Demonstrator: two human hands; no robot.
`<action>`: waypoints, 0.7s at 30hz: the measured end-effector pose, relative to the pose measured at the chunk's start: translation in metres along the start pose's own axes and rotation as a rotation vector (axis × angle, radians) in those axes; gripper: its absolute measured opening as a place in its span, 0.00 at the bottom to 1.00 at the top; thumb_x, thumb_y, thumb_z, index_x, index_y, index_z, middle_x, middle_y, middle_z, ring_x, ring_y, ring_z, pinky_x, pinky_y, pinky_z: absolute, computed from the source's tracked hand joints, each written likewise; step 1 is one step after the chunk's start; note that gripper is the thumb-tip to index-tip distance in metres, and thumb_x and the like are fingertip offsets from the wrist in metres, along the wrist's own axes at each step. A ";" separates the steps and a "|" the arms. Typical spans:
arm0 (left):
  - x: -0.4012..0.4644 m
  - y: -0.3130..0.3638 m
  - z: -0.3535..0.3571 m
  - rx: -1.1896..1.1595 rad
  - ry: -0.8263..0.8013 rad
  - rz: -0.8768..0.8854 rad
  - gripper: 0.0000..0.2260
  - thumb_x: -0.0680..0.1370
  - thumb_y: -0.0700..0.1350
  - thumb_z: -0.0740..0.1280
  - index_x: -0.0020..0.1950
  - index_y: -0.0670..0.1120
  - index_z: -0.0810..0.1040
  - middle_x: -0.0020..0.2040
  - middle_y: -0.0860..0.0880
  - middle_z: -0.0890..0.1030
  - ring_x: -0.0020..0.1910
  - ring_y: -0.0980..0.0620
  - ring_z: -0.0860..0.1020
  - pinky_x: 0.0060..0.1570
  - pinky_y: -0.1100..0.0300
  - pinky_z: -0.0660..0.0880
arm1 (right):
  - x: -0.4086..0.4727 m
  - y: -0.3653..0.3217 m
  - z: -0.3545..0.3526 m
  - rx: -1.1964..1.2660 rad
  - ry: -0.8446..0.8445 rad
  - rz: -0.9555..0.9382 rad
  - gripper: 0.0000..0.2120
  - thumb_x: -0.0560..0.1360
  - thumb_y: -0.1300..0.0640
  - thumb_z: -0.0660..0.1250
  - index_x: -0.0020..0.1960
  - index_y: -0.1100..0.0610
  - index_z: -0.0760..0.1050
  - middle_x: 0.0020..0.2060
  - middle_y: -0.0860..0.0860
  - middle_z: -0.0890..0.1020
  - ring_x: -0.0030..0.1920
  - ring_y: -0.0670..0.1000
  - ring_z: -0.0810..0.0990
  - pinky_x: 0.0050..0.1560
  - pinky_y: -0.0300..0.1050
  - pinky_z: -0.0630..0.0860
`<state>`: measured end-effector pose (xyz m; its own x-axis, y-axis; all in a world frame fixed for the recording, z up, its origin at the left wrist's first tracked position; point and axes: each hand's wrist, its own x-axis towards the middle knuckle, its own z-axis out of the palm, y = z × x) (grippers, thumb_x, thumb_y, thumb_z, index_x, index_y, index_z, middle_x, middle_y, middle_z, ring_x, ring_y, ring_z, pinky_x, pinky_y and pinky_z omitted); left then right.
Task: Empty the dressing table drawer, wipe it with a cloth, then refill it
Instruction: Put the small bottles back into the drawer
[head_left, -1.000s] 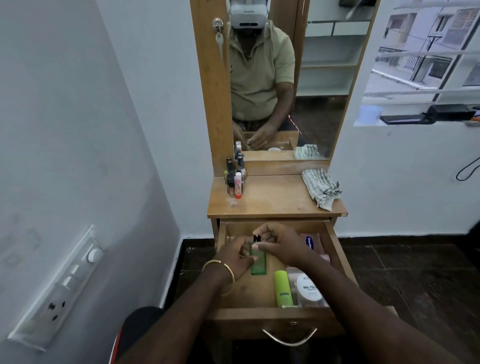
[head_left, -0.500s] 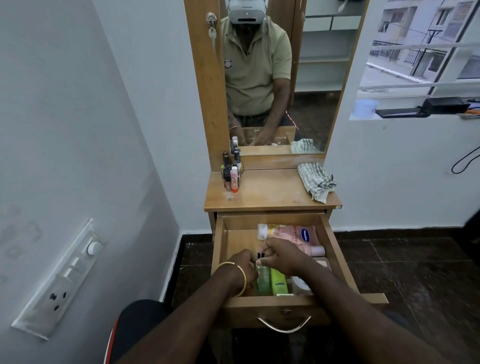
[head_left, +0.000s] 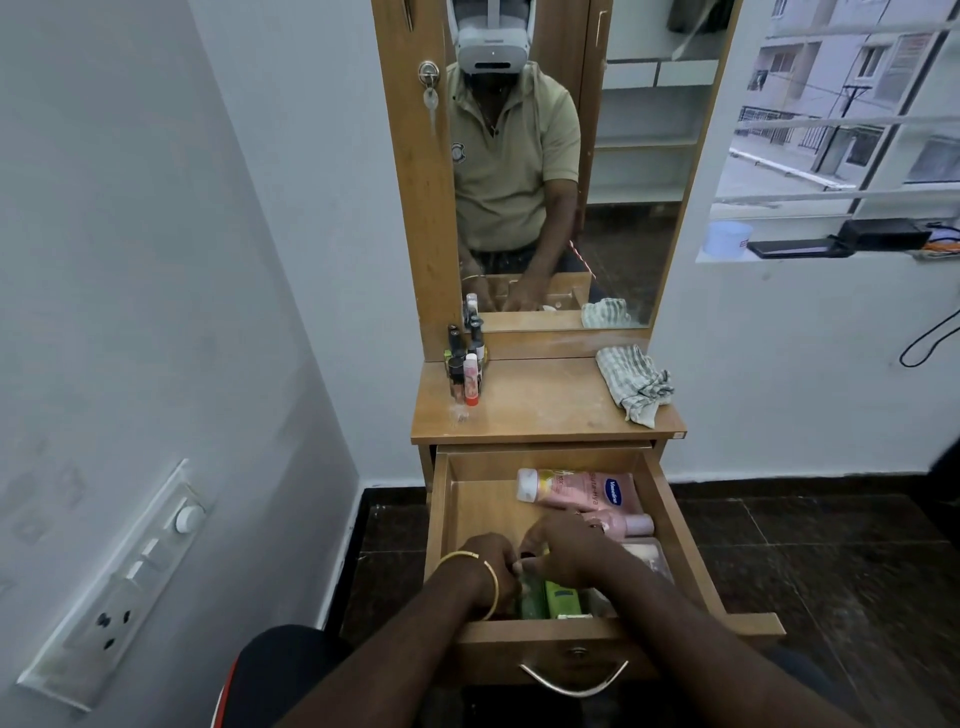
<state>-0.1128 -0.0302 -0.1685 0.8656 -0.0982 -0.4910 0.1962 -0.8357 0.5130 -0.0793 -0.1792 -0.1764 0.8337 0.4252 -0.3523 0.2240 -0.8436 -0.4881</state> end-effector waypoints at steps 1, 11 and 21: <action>0.001 0.000 0.000 0.007 -0.001 0.004 0.10 0.73 0.44 0.73 0.54 0.46 0.82 0.51 0.45 0.83 0.49 0.47 0.82 0.51 0.53 0.80 | 0.001 0.001 0.001 -0.006 -0.016 0.012 0.10 0.75 0.47 0.69 0.51 0.52 0.83 0.48 0.47 0.84 0.48 0.46 0.80 0.53 0.48 0.78; 0.017 0.007 -0.076 -0.409 0.294 0.109 0.09 0.72 0.38 0.70 0.46 0.51 0.75 0.41 0.47 0.83 0.45 0.44 0.83 0.51 0.50 0.81 | 0.027 -0.055 -0.086 0.054 0.751 -0.136 0.15 0.71 0.49 0.72 0.57 0.46 0.76 0.48 0.44 0.78 0.49 0.48 0.76 0.52 0.48 0.74; 0.022 -0.002 -0.104 -0.720 0.383 0.113 0.09 0.75 0.36 0.69 0.54 0.46 0.77 0.41 0.47 0.82 0.41 0.46 0.84 0.44 0.53 0.81 | 0.076 -0.108 -0.128 -0.441 0.622 -0.145 0.22 0.77 0.49 0.65 0.70 0.49 0.71 0.67 0.52 0.72 0.66 0.57 0.71 0.61 0.57 0.72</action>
<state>-0.0459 0.0259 -0.1074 0.9694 0.1394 -0.2023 0.2335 -0.2676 0.9348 0.0245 -0.0975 -0.0480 0.8814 0.3892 0.2676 0.4241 -0.9015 -0.0858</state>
